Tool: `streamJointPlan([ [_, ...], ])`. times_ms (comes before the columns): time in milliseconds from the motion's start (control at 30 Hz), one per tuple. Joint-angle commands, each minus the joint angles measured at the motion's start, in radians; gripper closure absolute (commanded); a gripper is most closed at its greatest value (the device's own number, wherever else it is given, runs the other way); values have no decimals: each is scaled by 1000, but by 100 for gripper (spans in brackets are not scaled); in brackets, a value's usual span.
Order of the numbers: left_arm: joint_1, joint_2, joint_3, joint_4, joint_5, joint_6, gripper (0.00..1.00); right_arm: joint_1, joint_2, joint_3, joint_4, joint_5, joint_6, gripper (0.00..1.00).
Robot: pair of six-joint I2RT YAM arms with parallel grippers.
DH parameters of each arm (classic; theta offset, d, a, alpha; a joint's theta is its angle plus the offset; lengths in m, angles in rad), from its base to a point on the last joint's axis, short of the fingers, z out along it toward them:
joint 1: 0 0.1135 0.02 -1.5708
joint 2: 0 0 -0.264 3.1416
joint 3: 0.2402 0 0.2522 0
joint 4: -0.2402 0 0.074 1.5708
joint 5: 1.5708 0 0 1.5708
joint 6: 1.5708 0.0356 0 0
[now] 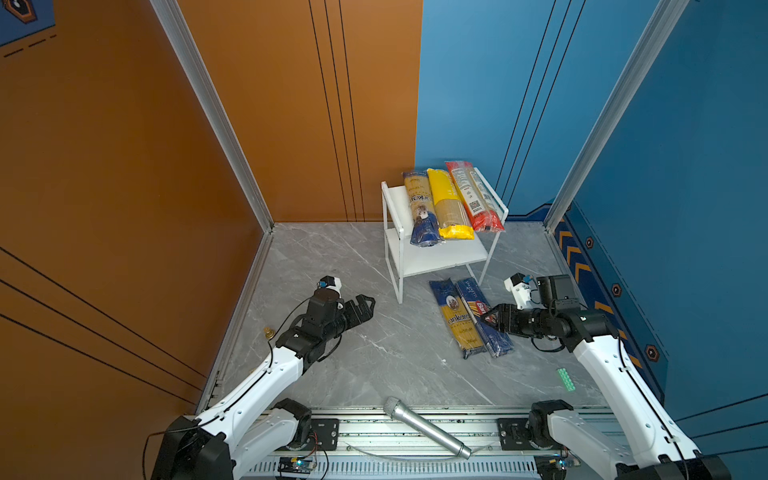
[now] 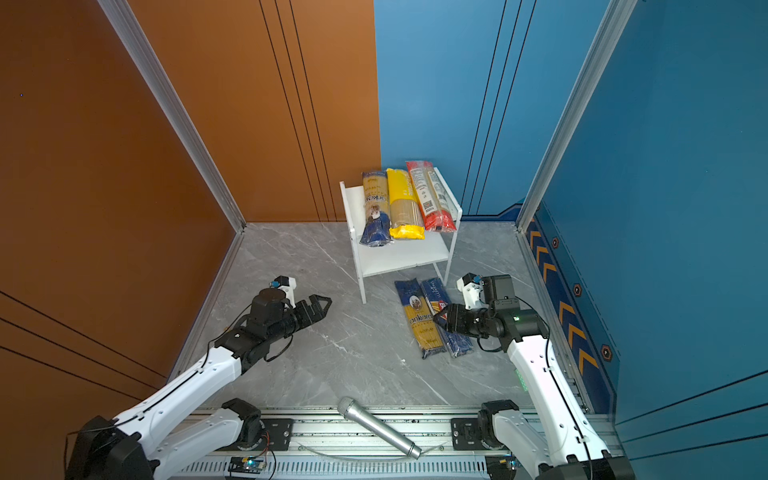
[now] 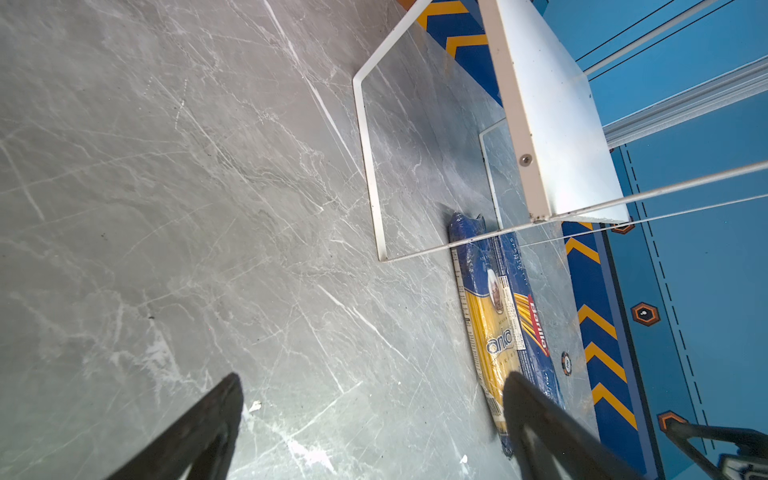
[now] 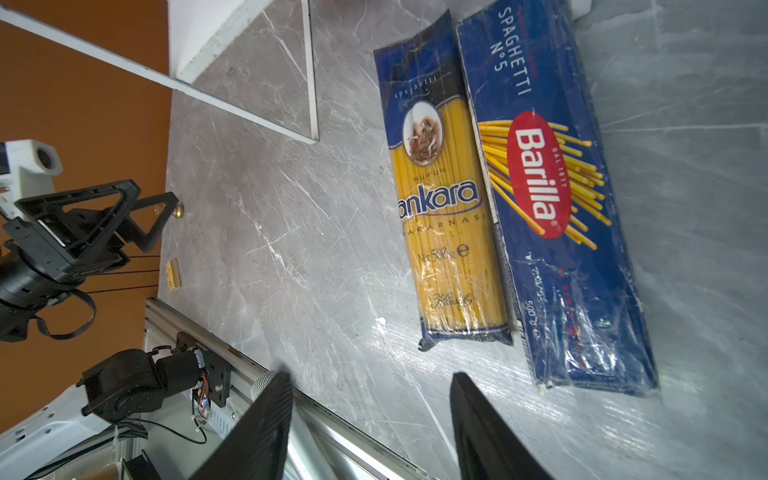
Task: Arrange pasta packages on shelves
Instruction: Rotate the pasta bag at the center of the table.
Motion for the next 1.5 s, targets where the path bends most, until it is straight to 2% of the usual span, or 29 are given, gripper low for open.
streamJointPlan([
  [0,7,9,-16,-4,-1,8,2,28,-10,-35,34,103,36,39],
  [367,-4,80,-19,38,18,-5,2,183,75,-95,90,333,124,35],
  [667,-10,126,-14,50,31,-5,2,287,173,-90,137,440,153,28],
  [900,-15,154,-1,48,44,-10,2,329,219,-89,171,510,159,25],
  [1000,-17,159,-2,41,46,-14,2,347,242,-88,181,541,167,20],
  [1467,-54,149,43,-24,-5,-34,2,490,418,-59,226,741,219,13],
])
